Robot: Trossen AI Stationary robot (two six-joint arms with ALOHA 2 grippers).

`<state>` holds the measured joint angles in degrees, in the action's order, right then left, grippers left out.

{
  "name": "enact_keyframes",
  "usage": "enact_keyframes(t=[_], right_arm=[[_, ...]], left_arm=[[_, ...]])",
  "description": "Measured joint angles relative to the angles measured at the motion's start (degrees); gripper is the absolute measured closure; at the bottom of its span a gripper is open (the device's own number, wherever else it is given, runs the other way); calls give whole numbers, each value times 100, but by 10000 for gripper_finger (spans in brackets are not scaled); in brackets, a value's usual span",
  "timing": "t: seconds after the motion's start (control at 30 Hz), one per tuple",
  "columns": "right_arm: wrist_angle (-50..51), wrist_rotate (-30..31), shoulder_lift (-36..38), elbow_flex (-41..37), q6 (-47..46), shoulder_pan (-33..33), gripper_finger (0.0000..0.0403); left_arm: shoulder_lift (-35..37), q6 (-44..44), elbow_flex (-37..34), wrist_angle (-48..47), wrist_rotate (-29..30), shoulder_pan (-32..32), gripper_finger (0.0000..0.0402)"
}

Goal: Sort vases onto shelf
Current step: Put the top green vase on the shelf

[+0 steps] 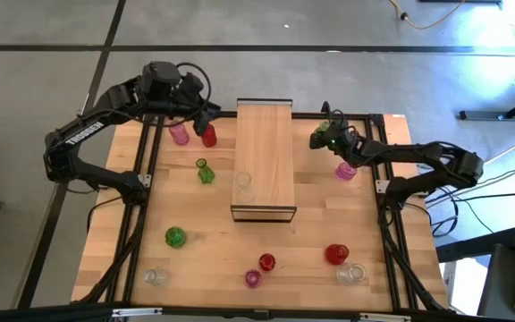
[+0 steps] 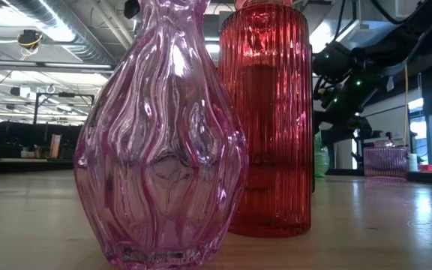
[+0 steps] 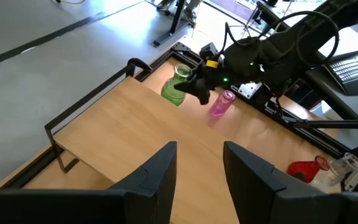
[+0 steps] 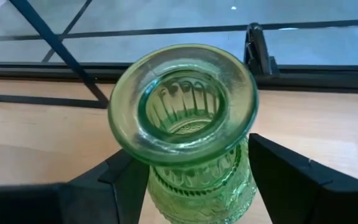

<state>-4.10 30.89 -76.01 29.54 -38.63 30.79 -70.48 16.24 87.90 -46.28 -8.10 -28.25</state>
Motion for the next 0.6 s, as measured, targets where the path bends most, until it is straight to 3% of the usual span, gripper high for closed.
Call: enact_keyframes(t=[0.3, 0.6], right_arm=[[-378, 340, -264, 0, 210, 0, 157], [-459, 363, -312, 11, 199, 0, 236]], left_arm=[[-42, 16, -140, 103, 8, 130, 276], [-48, 119, -236, 90, 7, 223, 276]])
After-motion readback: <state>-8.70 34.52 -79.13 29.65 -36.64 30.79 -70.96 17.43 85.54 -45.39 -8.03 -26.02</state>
